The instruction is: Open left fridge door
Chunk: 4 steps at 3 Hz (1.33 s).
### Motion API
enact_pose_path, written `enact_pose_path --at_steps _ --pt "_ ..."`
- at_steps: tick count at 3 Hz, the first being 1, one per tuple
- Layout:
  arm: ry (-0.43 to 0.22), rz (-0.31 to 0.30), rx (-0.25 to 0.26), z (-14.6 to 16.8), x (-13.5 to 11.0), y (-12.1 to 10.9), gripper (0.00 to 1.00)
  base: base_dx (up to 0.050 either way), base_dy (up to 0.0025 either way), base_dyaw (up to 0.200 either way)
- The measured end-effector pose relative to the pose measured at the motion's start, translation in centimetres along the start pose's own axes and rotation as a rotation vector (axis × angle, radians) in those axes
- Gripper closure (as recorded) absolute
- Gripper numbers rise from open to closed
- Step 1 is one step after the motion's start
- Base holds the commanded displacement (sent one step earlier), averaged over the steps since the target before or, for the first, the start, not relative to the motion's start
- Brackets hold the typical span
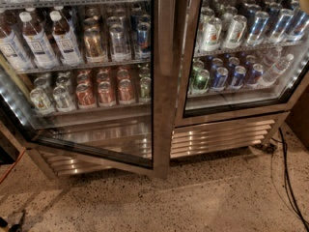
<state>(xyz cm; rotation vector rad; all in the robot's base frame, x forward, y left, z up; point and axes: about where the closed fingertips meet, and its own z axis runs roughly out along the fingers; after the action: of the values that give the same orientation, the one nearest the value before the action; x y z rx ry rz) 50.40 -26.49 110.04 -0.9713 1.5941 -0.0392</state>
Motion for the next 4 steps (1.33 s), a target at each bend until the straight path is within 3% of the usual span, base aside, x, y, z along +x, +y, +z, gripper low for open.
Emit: enact_pose_path --at_steps 2,3,4 --pt "-0.012 0.011 -0.124 7.7 0.5 2.3 1.0 0.0 0.0 0.0" --pt "-0.023 0.019 -0.222 11.7 0.0 5.4 1.0 0.0 0.0 0.0" --pt "-0.026 0.017 -0.226 11.9 -0.2 5.6 1.0 0.0 0.0 0.0"
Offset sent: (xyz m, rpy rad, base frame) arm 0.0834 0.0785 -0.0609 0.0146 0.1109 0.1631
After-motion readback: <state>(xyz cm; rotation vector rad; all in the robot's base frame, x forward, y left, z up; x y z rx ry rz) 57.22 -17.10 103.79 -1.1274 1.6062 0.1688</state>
